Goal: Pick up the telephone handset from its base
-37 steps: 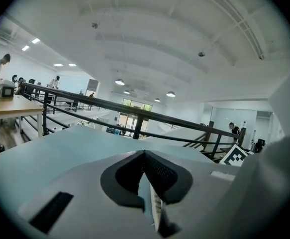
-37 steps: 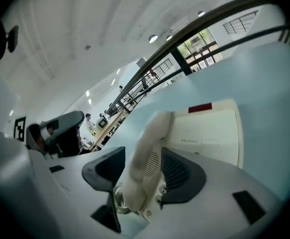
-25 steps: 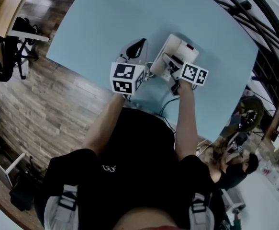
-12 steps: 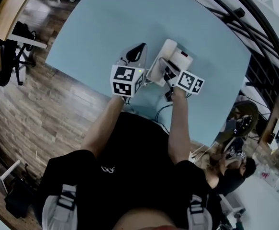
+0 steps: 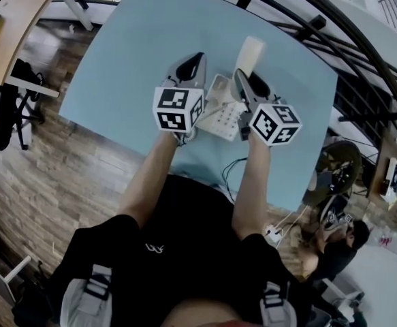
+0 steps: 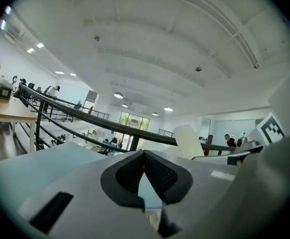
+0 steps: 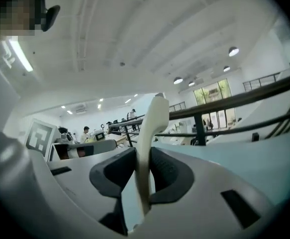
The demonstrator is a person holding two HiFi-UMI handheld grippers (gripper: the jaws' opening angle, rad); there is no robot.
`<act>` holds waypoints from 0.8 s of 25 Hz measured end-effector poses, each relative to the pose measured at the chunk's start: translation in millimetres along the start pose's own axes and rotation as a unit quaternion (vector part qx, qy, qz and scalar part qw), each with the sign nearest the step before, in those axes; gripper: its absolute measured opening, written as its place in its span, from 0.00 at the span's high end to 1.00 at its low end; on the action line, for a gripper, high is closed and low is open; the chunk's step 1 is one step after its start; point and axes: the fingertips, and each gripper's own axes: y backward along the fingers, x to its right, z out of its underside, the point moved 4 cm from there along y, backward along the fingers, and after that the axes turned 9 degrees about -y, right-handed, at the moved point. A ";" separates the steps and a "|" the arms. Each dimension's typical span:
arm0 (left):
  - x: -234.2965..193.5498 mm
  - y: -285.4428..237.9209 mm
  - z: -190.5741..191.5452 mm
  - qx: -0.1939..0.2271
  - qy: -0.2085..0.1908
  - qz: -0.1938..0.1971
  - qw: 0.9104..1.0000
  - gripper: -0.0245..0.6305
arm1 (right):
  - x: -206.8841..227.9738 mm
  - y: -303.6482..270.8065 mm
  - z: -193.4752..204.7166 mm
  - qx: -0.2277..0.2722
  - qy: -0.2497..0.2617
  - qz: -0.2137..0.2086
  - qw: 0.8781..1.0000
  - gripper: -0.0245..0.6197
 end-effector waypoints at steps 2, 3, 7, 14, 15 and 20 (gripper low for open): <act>3.9 -4.6 -17.1 0.019 0.000 -0.002 1.000 0.96 | -4.6 11.7 -27.2 0.040 0.050 0.028 0.998 0.83; 7.0 -5.5 -25.3 0.027 -0.002 -0.003 1.000 0.96 | -7.2 19.2 -38.5 0.058 0.077 0.047 0.994 0.83; 26.4 1.1 -46.8 0.053 -0.027 0.004 0.998 0.96 | -13.4 53.5 -62.1 0.113 0.126 0.096 0.981 0.83; 52.6 11.3 -51.0 0.062 -0.045 0.022 0.997 0.96 | -4.0 93.4 -65.1 0.150 0.102 0.105 0.978 0.83; 52.4 12.8 -51.2 0.062 -0.045 0.022 0.997 0.96 | -5.1 94.3 -64.4 0.150 0.104 0.106 0.978 0.83; 66.6 13.9 -48.1 0.063 -0.052 0.027 0.996 0.96 | -0.1 104.3 -64.3 0.152 0.116 0.107 0.976 0.83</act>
